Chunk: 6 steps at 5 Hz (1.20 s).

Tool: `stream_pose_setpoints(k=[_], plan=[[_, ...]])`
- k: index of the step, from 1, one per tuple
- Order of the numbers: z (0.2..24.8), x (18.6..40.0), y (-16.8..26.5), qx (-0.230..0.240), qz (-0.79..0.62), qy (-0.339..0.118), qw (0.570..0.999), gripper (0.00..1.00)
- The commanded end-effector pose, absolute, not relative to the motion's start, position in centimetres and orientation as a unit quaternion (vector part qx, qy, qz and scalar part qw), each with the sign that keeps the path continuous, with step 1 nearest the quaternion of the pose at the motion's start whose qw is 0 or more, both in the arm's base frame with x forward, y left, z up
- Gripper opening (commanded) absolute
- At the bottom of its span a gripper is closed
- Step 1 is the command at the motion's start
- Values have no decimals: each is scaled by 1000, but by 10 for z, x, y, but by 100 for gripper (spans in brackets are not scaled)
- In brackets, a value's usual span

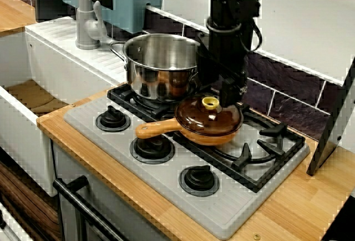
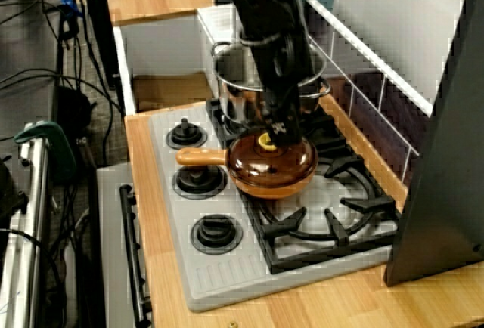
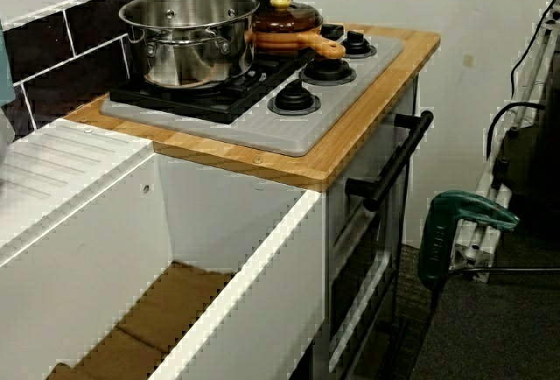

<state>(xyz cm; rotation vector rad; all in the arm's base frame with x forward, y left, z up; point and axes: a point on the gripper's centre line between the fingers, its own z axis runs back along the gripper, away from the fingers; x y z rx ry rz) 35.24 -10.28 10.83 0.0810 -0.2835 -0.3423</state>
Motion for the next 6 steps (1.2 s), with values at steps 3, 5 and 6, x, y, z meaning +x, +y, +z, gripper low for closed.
stream_pose_setpoints(k=[3,5,6], plan=[[153,317,-92,24,-165,-187,968,100],[155,306,-90,22,-170,-186,967,100],[155,304,-89,19,-174,-183,967,100]])
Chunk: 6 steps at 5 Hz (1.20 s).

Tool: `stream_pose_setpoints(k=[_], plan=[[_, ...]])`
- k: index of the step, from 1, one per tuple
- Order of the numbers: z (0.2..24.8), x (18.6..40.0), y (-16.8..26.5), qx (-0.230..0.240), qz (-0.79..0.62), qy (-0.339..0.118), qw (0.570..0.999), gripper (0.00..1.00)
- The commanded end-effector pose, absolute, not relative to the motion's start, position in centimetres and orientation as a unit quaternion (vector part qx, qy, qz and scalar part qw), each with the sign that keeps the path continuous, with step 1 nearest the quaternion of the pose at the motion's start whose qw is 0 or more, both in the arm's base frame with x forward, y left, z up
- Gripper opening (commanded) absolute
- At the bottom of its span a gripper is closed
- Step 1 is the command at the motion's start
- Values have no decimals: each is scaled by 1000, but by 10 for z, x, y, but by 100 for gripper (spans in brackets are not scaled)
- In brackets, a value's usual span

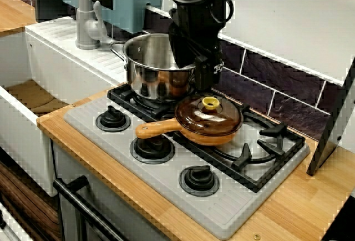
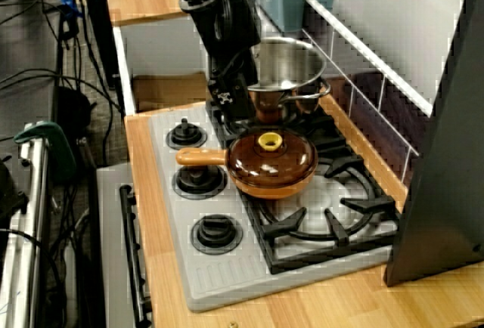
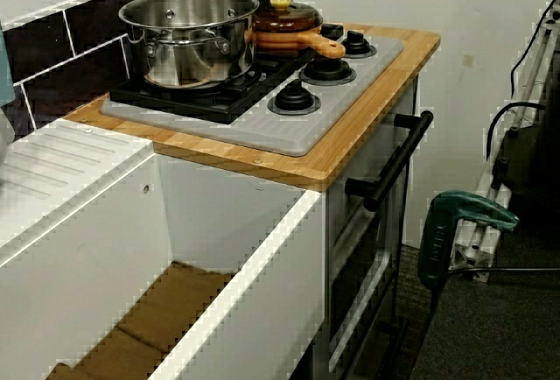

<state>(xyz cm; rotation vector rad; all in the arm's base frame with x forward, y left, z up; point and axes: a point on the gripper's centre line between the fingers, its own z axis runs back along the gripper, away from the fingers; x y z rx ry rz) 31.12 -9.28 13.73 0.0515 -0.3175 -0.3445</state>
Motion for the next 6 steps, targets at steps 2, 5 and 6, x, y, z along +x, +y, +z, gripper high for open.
stream_pose_setpoints(k=[2,5,6], plan=[[144,301,-88,25,-179,-176,968,100],[130,314,-96,28,-180,-165,969,100],[122,319,-100,30,-180,-162,970,100]])
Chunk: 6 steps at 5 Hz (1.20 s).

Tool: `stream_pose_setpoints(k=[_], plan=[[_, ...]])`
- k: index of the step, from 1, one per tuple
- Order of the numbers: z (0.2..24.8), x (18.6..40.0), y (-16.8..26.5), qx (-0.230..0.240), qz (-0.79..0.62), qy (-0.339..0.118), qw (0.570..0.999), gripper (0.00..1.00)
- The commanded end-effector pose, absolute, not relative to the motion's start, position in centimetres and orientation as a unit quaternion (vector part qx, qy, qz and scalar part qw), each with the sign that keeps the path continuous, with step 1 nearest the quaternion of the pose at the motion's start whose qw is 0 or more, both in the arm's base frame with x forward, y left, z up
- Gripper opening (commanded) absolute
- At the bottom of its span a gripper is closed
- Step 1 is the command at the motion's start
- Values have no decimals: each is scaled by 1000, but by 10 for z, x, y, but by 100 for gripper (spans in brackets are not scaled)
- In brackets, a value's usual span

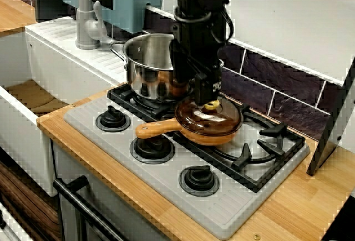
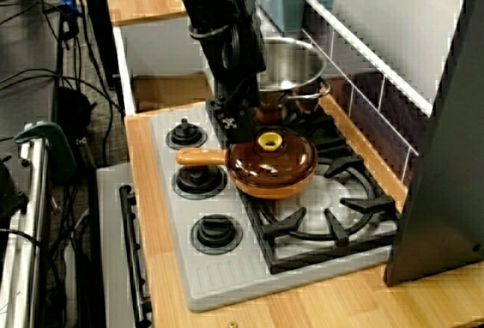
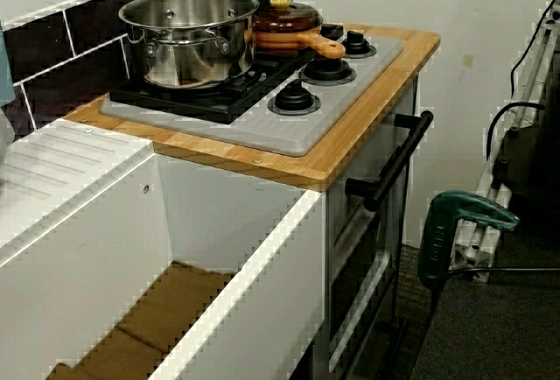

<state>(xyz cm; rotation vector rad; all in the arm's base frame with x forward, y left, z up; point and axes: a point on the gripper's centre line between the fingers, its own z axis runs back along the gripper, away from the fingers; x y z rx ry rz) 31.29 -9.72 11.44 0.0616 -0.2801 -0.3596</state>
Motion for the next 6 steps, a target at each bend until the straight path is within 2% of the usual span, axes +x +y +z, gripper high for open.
stream_pose_setpoints(k=[1,6], plan=[[119,324,-105,28,-178,-159,971,100],[108,341,-109,24,-177,-141,974,100]])
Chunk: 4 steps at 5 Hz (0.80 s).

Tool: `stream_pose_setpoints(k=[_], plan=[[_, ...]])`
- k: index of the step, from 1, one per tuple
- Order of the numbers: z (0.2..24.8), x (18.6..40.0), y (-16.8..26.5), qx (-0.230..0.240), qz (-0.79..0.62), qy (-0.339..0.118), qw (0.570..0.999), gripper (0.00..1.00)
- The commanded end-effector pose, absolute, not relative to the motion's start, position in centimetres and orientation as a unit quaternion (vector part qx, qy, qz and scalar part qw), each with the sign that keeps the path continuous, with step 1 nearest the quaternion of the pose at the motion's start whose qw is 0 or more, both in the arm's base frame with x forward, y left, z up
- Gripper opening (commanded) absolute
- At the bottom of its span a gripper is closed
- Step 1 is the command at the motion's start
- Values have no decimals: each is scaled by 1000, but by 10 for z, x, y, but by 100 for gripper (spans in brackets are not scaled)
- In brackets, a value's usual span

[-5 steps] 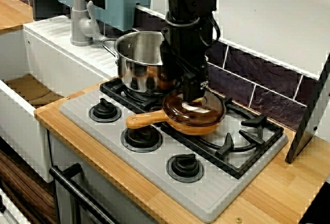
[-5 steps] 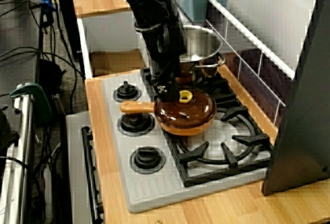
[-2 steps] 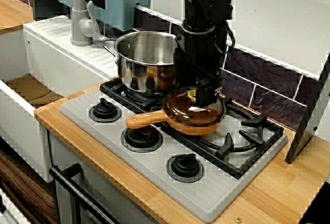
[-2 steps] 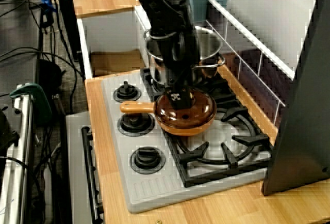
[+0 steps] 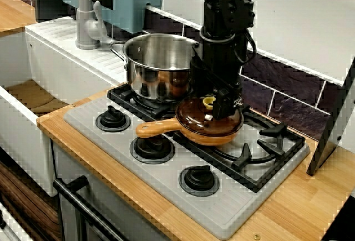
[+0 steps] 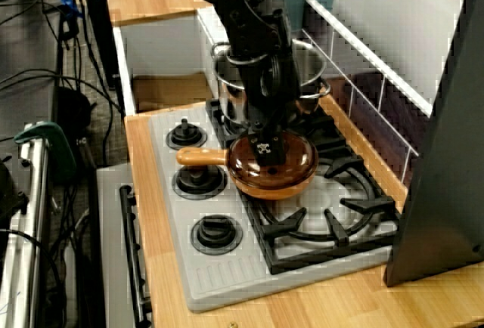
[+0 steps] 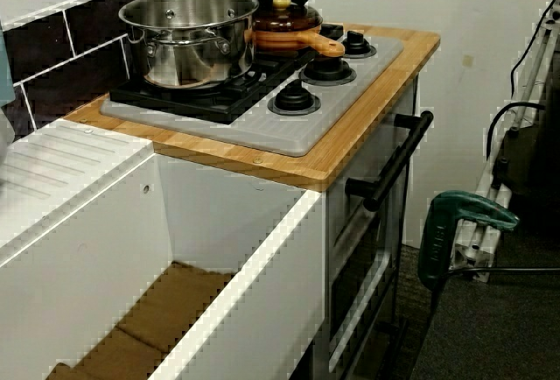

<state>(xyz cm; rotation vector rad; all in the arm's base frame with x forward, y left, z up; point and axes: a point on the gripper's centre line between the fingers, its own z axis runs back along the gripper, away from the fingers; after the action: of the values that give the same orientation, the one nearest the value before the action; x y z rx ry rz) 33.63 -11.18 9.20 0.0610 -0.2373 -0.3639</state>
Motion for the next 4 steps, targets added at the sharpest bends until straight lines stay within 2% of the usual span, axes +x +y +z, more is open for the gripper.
stream_pose_setpoints(k=[1,4], plan=[[106,342,-108,21,-180,-133,975,0],[117,339,-102,13,-190,-133,973,0]])
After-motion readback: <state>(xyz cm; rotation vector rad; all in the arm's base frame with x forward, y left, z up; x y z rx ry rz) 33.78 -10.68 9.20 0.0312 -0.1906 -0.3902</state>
